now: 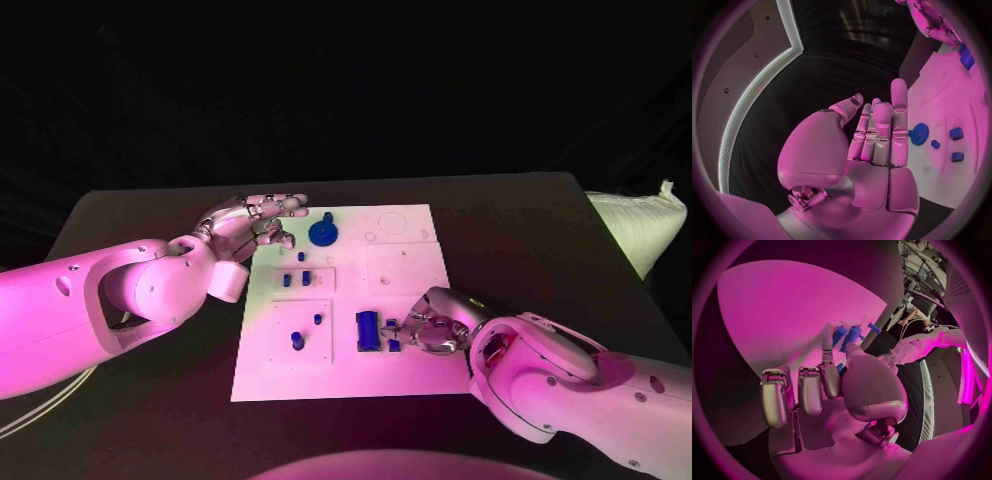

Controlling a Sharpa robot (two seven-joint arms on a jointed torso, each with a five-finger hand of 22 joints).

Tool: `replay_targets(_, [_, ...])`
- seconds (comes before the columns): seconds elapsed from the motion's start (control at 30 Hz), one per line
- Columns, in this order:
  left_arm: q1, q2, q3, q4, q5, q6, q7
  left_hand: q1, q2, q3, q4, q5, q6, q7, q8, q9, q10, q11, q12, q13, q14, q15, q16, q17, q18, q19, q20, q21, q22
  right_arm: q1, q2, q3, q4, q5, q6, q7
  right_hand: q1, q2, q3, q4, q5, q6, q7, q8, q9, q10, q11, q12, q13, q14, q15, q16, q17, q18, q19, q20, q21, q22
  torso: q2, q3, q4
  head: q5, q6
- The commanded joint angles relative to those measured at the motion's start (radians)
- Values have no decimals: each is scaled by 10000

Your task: Assemble the parts on the task board

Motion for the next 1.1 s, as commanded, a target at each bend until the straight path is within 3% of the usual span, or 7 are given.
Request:
replay_targets(0.03, [5, 11, 5, 14, -118, 198, 46, 38, 96, 0, -55, 67, -79, -11, 59, 10, -44, -6, 36, -14, -80, -17, 25, -11, 189, -22, 56, -39, -14, -12, -41, -3, 58, -211, -7, 75, -66, -25, -106, -14, -77, -109, -8, 53, 41, 481, -84, 45, 1509, 817, -65, 41, 1370, -140, 1028, -56, 42, 2635, 0, 7, 0, -6, 7])
replay_targets(0.43, [3, -20, 3, -5, -145, 221, 53, 38, 96, 0, -55, 67, -79, -11, 59, 10, -44, -6, 36, -14, -80, -17, 25, -11, 189, -22, 56, -39, -14, -20, -471, -1, 315, -39, 321, 522, 1374, -57, -677, -670, -1390, -314, 11, 230, 430, 474, -70, 31, 1528, 812, -56, 29, 1359, -140, 1028, -51, 42, 2635, 7, 6, -8, -5, -4])
replay_targets(0.83, [2, -22, -3, -34, -146, 222, 37, 45, 110, 6, -73, 67, -89, -7, 75, 10, -72, -2, 75, -18, -91, -17, 36, -26, 190, -27, 57, -41, -17, -30, -547, -1, 218, -124, 478, 598, 1559, -25, -781, -769, -1463, -331, 15, 258, 488, 480, -66, 60, 1545, 815, -51, 37, 1377, -140, 1028, -46, 42, 2635, 10, -4, 8, -33, -16])
replay_targets(1.1, [2, -11, -5, -33, -147, 225, 35, 45, 110, 6, -73, 67, -89, -7, 75, 10, -72, -2, 75, -18, -91, -17, 36, -26, 190, -27, 57, -41, -17, -33, -308, -1, -87, -205, 670, 565, 1598, 147, -823, -750, -1450, -332, 9, 280, 527, 487, -70, 82, 1558, 818, -52, 46, 1394, -140, 1028, -45, 42, 2635, 12, 1, 14, -39, -41])
